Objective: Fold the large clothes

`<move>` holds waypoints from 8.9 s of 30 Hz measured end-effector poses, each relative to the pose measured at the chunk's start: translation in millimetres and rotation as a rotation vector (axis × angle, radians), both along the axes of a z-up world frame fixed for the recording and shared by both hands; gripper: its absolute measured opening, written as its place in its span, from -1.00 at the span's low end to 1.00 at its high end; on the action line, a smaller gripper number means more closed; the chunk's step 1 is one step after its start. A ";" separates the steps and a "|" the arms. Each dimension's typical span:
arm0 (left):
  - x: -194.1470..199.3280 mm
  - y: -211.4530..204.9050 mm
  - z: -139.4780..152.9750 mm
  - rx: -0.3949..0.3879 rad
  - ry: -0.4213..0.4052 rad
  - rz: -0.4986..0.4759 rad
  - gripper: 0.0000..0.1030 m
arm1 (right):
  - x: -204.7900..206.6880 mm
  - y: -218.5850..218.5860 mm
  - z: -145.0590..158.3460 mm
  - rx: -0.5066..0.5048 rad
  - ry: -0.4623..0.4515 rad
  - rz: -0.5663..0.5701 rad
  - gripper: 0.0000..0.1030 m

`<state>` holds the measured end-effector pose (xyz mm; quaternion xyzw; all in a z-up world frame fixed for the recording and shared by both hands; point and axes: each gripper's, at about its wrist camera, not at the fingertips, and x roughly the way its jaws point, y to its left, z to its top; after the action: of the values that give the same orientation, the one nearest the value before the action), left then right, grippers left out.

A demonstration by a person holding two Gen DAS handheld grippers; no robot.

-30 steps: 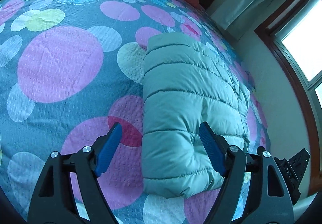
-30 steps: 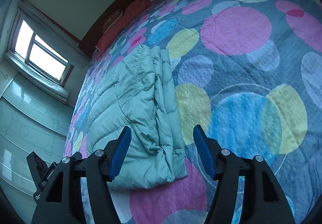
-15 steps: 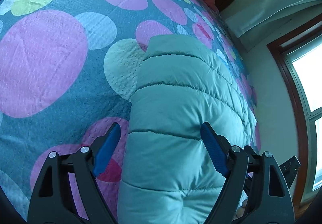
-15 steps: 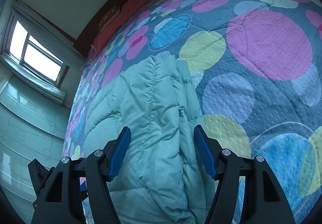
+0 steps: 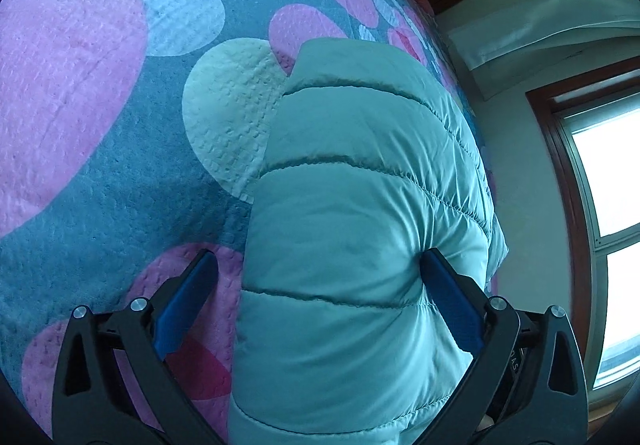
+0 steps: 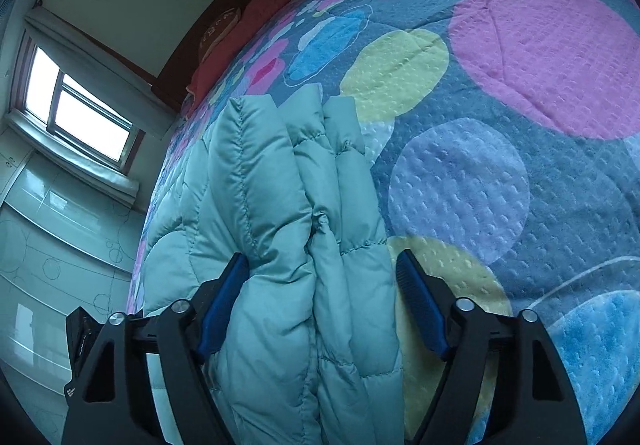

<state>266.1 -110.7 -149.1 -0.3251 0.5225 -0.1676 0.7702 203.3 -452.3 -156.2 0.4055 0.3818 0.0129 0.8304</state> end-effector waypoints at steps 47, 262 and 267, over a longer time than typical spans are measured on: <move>31.3 158.4 16.4 -0.109 -0.081 0.086 0.10 | 100.8 149.5 -2.4 0.196 -0.077 0.276 -0.32; -236.8 125.7 160.9 0.728 -0.496 0.170 0.93 | -151.1 267.3 153.3 -0.747 -0.178 0.193 0.51; -236.4 123.7 162.7 0.762 -0.497 0.174 0.93 | -151.8 268.5 153.4 -0.748 -0.178 0.194 0.51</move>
<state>29.7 13.0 13.6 -0.0113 0.3170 0.0289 0.9479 51.5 -183.9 -2.8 0.0344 0.3232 -0.0135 0.9456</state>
